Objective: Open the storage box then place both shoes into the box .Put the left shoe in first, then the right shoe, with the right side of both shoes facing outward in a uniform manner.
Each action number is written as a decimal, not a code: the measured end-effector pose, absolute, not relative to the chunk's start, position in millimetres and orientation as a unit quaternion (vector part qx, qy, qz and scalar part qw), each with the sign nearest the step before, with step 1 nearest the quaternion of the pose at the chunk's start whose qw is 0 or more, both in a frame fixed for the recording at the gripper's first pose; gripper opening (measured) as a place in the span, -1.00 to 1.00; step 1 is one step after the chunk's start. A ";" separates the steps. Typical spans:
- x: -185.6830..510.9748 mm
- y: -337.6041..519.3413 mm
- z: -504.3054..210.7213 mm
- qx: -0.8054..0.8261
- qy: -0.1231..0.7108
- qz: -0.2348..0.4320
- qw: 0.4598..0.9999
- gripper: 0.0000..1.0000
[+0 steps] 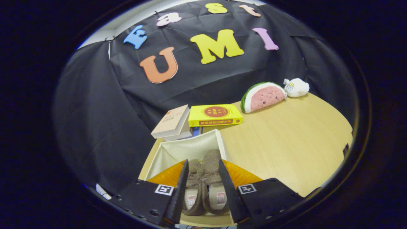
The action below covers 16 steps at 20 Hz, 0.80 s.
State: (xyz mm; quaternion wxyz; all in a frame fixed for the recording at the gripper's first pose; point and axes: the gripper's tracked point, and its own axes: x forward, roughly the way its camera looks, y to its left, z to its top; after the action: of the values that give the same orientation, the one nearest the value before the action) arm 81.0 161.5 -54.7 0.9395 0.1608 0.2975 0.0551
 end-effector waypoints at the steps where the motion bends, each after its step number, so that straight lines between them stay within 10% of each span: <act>1: 77.6 156.9 -46.9 0.156 0.282 0.062 0.945 0.28; 6: 59.4 119.1 -9.7 0.089 0.191 0.068 0.975 0.89; 16: -4.2 66.5 19.8 -0.005 0.067 0.053 0.996 0.91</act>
State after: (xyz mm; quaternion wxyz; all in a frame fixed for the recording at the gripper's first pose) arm -4.2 66.5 19.8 0.9963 -0.0047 0.0665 0.0533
